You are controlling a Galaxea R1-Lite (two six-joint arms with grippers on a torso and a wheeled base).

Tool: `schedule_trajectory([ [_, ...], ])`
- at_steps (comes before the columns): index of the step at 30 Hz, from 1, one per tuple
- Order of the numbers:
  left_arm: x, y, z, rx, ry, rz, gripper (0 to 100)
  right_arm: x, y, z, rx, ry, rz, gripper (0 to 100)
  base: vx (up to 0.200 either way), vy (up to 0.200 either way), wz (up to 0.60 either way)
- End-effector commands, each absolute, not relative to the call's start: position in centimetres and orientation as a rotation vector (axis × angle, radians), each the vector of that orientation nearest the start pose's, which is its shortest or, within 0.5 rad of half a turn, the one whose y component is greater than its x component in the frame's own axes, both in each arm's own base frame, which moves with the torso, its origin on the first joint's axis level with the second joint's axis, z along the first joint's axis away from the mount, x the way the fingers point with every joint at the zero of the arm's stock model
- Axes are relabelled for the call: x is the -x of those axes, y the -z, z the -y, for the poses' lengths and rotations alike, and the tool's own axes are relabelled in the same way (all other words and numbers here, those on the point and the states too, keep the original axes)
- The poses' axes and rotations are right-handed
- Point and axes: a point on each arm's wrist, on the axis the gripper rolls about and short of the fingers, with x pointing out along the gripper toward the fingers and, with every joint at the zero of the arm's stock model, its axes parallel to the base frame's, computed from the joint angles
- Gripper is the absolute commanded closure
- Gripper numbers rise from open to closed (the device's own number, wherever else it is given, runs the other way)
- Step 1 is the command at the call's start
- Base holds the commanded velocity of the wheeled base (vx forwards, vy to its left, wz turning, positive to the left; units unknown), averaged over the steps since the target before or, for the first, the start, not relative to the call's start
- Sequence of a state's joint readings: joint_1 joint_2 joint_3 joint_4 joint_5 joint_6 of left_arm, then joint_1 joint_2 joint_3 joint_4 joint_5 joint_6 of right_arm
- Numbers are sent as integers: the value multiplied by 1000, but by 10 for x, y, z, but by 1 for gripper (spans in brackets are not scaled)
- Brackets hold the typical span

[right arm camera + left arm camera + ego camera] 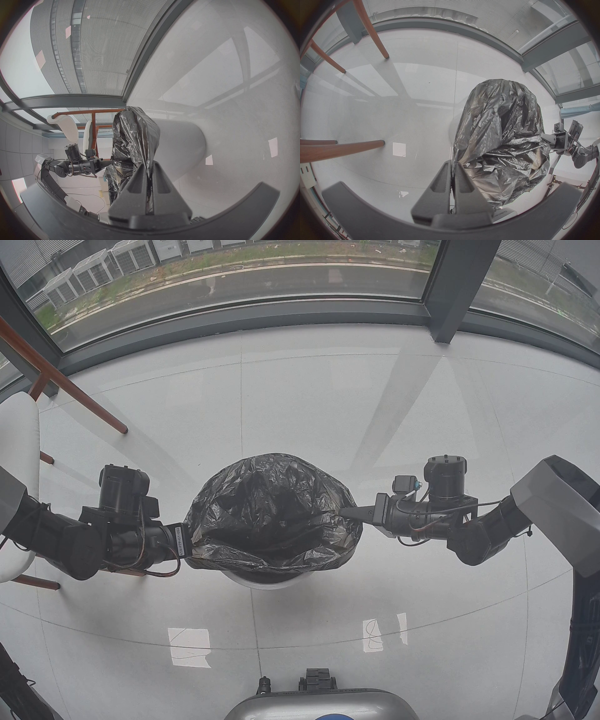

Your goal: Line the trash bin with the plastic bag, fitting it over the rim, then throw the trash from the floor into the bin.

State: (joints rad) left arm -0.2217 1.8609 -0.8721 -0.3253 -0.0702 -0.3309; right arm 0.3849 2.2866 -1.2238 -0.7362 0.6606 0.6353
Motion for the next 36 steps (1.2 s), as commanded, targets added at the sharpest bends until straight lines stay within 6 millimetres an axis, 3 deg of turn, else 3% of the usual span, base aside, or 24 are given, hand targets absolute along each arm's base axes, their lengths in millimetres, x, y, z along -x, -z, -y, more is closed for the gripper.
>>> schedule_trajectory([
  [1,-309,-119,72,265,169,-717,100,-396,-82,-178,-615,-897,-664,100,0,0,0],
  [10,-297,-120,73,262,176,-724,100,-383,-90,-172,-613,-894,-665,100,0,0,0],
  [20,-283,-111,76,249,186,-768,100,-369,-81,-167,-616,-876,-720,100,0,0,0],
  [36,-266,-95,83,221,204,-841,100,-365,-68,-164,-622,-852,-763,100,0,0,0],
])
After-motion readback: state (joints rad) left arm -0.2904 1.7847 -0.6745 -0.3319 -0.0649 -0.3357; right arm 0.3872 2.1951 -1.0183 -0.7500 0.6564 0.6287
